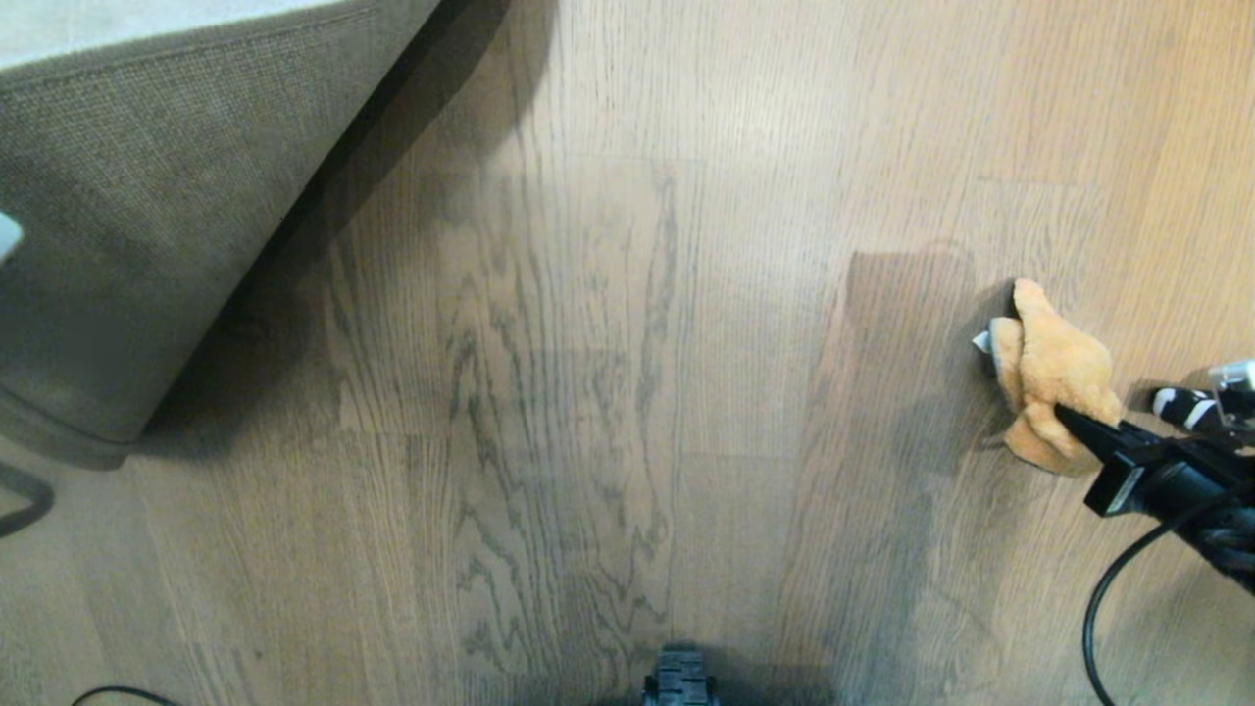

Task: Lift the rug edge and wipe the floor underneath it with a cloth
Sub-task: Pick up the rag

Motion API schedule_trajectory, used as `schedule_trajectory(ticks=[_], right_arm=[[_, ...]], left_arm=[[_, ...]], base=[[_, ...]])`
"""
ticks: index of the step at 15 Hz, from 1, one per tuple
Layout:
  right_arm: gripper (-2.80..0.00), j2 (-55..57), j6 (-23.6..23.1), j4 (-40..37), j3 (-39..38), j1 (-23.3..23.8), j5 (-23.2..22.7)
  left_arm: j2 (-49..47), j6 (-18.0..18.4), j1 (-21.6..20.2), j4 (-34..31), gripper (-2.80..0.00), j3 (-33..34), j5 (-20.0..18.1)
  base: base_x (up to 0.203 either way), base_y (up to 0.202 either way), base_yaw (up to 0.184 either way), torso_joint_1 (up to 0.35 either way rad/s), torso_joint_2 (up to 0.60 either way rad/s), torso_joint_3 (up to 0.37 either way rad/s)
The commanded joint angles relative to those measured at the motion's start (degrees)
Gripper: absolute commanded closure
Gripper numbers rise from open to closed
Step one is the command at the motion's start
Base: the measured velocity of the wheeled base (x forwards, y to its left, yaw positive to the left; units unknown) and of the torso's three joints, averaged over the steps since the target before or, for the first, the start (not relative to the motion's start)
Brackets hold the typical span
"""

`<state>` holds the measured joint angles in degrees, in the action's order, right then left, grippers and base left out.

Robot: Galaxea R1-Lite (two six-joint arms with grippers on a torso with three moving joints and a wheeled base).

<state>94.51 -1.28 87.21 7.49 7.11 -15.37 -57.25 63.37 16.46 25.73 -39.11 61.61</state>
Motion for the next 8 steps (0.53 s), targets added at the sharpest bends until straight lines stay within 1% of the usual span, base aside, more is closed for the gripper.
schedule_trajectory(ticks=[1,3,8], right_arm=[[0.0,0.2,0.0,2.7,0.0,0.0,-0.1],[0.0,0.3,0.0,2.7,0.0,0.0,-0.1],[0.0,0.5,0.0,2.7,0.3,0.0,-0.1]], left_arm=[[-0.1,-0.2,0.2,0.2,0.0,-0.4,1.6],[-0.1,-1.8,0.3,0.2,0.0,0.0,1.7],[-0.1,-2.1,0.4,0.2,0.0,0.1,1.6]], base=[[0.0,0.0,0.0,0.0,0.0,0.0],[0.0,0.0,0.0,0.0,0.0,0.0],[0.0,0.0,0.0,0.0,0.0,0.0]])
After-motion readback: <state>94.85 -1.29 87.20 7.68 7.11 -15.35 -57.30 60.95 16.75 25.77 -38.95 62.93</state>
